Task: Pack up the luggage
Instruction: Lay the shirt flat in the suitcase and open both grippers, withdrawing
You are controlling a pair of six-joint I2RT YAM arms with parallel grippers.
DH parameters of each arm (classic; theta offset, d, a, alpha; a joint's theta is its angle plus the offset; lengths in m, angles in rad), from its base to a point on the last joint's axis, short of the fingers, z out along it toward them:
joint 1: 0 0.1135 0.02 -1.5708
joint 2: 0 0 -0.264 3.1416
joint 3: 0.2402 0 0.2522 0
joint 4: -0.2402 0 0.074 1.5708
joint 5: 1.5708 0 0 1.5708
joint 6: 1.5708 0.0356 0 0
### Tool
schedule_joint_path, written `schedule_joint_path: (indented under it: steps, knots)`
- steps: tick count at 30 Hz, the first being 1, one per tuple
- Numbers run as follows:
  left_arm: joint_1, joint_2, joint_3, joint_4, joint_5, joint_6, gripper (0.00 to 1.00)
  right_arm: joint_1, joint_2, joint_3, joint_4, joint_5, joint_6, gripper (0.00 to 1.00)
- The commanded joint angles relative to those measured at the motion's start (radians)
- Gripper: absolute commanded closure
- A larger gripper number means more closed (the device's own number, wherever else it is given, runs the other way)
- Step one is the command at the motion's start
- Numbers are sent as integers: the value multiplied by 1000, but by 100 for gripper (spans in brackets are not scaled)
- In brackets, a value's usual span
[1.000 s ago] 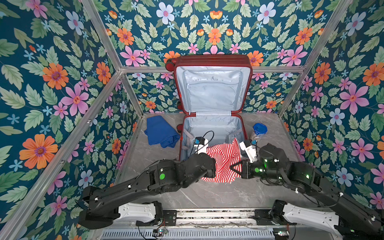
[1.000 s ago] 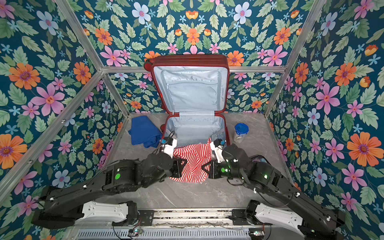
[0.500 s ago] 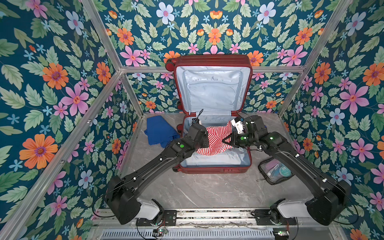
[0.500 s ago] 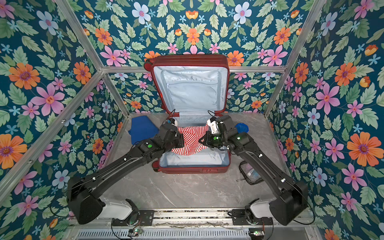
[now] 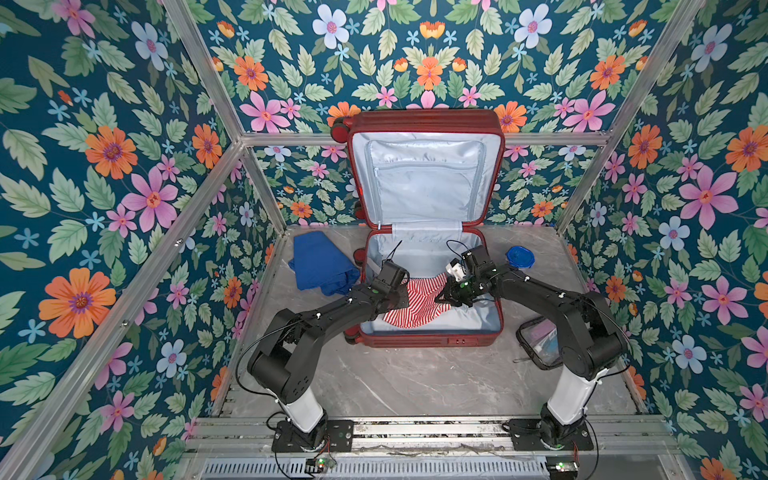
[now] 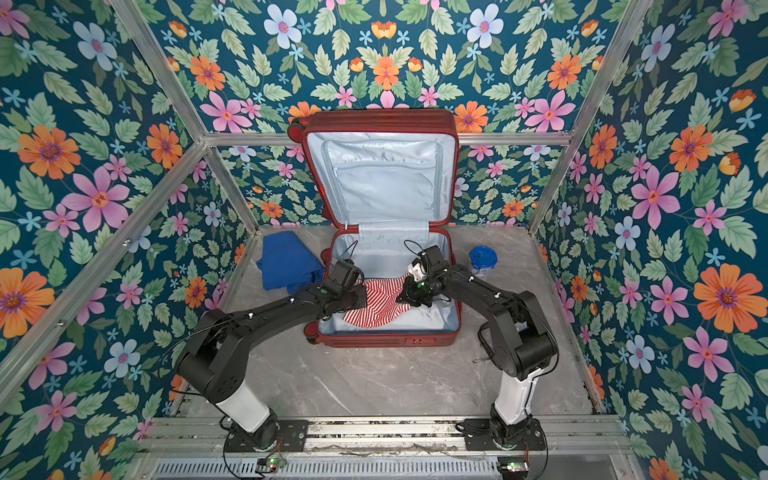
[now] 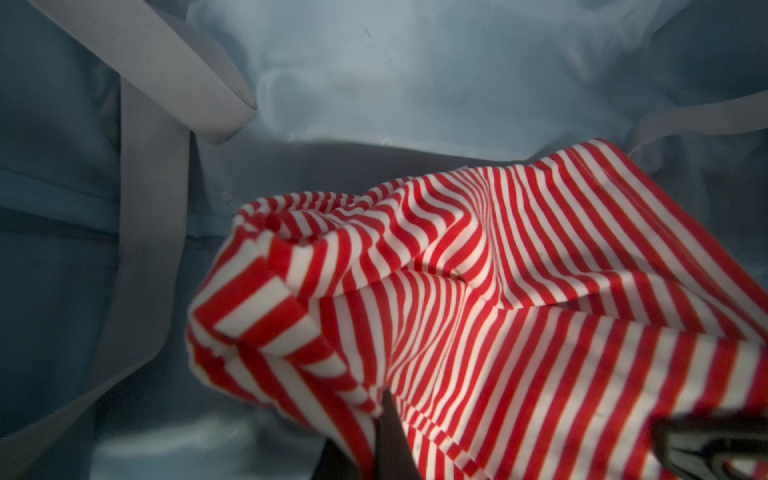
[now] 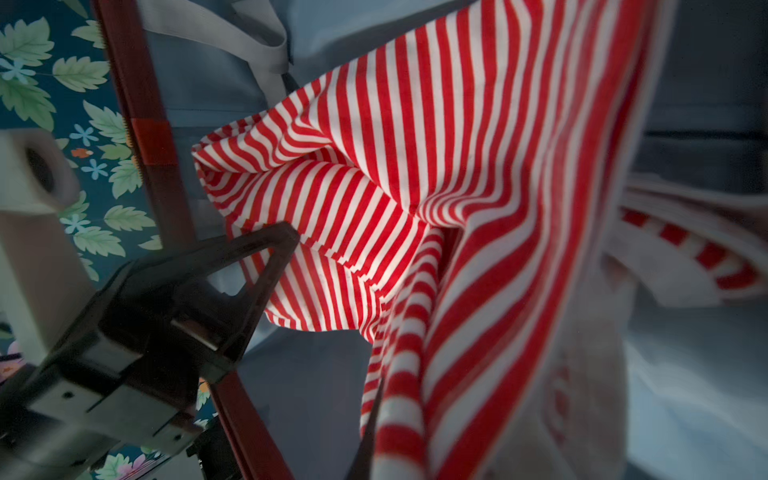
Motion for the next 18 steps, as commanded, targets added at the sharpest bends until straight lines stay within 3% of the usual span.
schedule_joint_path:
  steps: [1,4,7,13,18]
  knots:
    - [1,-14,-3,22,-32,-17,48,1,-1,12,7,45,-23,64]
    - [2,-39,5,-11,-70,-22,32,1,-21,25,-41,115,-33,44]
    - [0,-73,17,-67,-120,-29,30,0,-54,36,-106,211,-39,34]
    - [1,-169,18,-163,-209,-33,26,0,-105,59,-207,350,-52,26]
    - [22,-286,17,-216,-287,-27,25,1,-189,62,-227,382,-65,25]
